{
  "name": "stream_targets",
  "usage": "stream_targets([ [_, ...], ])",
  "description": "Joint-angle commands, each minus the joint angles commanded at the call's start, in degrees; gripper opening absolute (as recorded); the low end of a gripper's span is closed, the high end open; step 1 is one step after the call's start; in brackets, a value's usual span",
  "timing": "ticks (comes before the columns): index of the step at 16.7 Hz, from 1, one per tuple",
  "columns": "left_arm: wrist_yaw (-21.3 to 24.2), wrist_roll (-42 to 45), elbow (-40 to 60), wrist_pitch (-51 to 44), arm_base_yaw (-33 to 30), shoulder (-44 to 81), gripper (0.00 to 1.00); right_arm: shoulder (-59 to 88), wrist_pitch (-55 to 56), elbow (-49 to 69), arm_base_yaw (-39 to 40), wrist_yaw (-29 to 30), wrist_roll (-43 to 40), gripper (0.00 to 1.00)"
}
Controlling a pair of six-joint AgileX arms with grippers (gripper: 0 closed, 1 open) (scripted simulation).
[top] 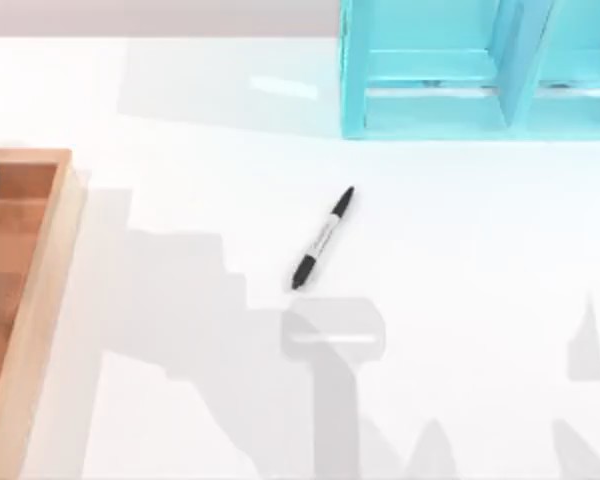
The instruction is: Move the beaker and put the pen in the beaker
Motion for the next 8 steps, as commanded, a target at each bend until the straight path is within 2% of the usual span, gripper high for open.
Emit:
stream_targets([
  [4, -0.2, -8.5, 9.5, -9.1, -6.9, -1.1, 0.00, 0.0, 0.0, 0.0, 0.0, 0.0, 0.0, 1.00],
  [8, 0.1, -15.5, 16.6, -22.5, -17.5, -2.5, 0.00, 0.0, 0.0, 0.0, 0.0, 0.0, 0.0, 1.00],
])
